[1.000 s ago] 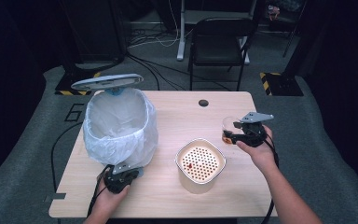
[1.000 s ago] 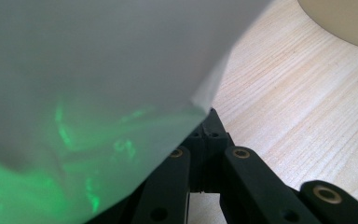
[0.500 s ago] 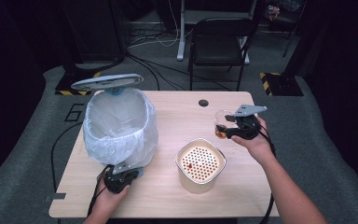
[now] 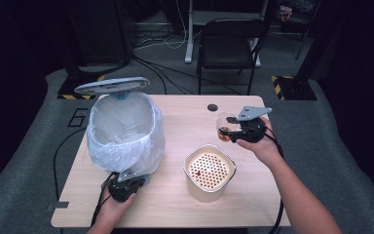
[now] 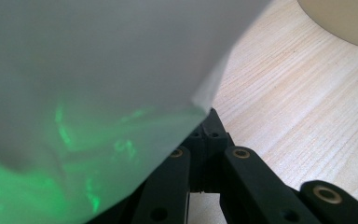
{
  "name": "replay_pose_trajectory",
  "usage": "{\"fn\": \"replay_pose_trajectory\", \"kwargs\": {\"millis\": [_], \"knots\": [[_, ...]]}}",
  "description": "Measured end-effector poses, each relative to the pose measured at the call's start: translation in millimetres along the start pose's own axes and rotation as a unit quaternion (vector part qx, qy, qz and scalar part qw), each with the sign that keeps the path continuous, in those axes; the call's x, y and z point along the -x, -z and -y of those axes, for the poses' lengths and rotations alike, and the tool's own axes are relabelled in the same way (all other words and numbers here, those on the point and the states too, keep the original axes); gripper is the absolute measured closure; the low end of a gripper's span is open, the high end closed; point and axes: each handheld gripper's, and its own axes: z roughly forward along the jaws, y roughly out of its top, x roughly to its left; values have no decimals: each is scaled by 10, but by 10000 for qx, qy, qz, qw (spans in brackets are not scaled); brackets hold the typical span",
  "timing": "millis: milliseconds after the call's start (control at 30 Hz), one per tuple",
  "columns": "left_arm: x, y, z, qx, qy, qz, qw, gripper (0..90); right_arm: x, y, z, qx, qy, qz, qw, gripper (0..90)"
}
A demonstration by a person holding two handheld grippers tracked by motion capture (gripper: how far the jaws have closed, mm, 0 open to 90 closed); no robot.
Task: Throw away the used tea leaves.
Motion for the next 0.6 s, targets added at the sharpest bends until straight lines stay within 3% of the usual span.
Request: {"fn": "replay_pose_trajectory", "kwargs": {"millis": [200,600], "knots": [[1,0,0,5,6,0,10000,900,-49,-15,-70,26,420,-1,9991,480],[0,0,0,3,2,0,10000,900,-165,-10,-148,93,976,-39,9952,489]]}}
